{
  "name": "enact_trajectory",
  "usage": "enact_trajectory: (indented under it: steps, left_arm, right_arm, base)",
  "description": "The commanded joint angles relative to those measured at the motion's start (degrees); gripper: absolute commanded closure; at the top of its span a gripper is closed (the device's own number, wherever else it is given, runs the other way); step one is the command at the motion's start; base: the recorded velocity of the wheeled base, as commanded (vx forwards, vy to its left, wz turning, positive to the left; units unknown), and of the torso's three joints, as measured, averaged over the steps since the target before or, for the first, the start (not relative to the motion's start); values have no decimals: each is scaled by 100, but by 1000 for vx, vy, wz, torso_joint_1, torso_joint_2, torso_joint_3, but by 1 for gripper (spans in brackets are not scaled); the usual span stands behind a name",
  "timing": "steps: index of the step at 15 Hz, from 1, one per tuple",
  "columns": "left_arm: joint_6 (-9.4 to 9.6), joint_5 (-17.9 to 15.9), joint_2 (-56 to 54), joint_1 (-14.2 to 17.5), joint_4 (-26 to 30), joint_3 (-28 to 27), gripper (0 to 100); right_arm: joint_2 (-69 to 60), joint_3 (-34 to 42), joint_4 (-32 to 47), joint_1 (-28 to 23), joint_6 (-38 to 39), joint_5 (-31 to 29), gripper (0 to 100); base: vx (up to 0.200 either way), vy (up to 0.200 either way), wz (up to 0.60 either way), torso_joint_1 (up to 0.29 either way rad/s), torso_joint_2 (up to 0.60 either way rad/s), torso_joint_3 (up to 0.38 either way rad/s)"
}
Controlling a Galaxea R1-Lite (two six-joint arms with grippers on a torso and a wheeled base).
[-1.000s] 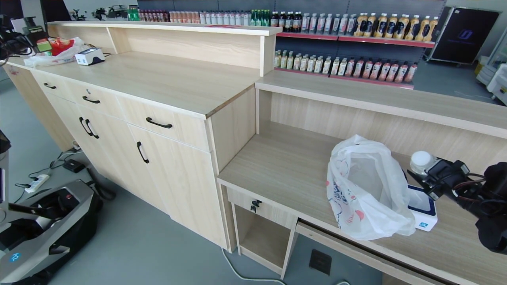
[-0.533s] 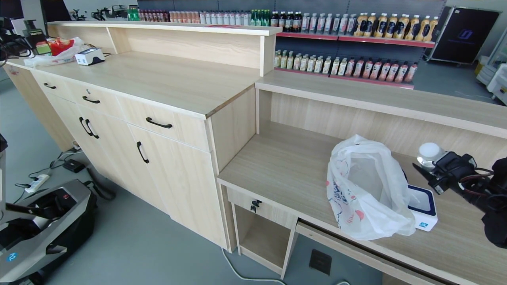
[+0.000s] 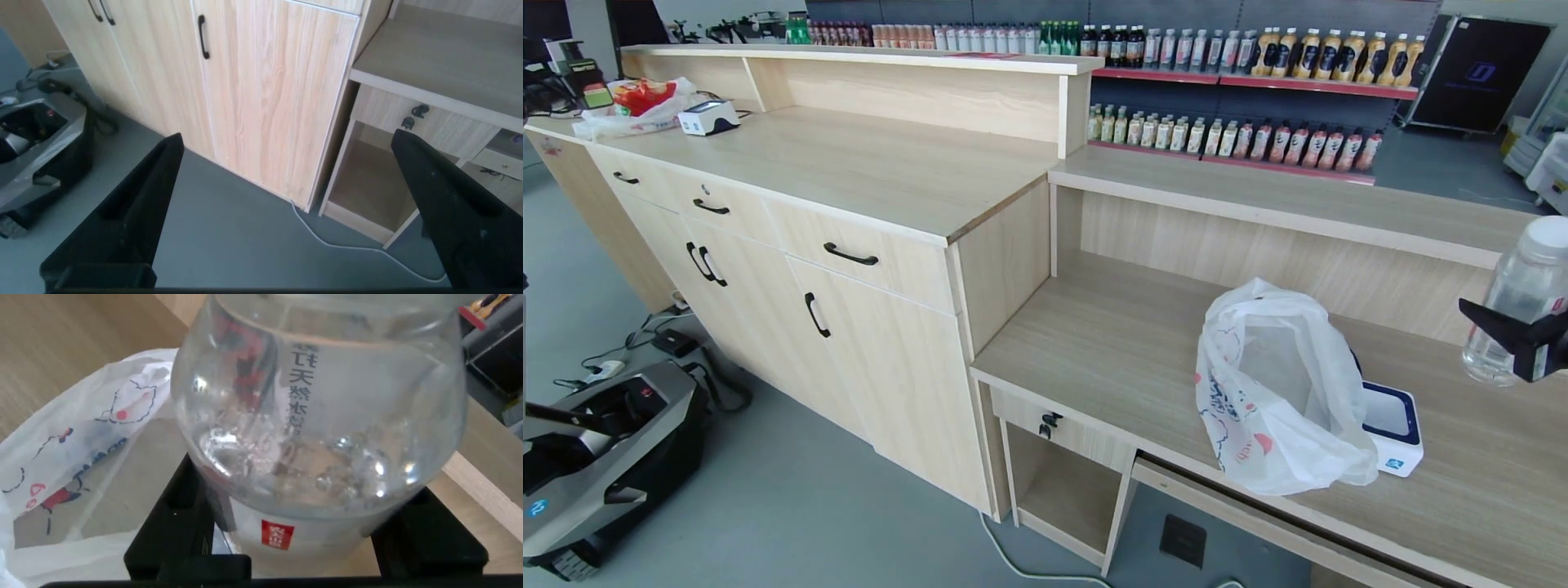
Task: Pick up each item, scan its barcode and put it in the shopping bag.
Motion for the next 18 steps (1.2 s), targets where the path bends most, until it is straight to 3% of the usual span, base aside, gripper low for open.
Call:
enact_trajectory:
  steps: [1, 6, 9, 18]
  left_arm:
    - [-4, 2, 2, 13, 0, 0, 0]
    - [-4, 2, 2, 4, 0, 0, 0]
    - [-4, 2, 2, 4, 0, 0, 0]
    - [-4, 2, 2, 4, 0, 0, 0]
  right_arm:
    - [-316, 35, 22, -61, 122, 20, 100]
    - [-175, -167, 57, 133, 895, -234, 100]
    - [563, -843, 92, 141, 2100, -287, 100]
    - [2848, -1195, -1217, 352, 2056, -261, 100]
  base:
    - [0, 0, 600, 2, -12, 7]
    - [0, 0, 480, 0, 2, 3]
    - [0, 0, 0, 0, 0, 0]
    - [0, 0, 0, -78, 193, 114]
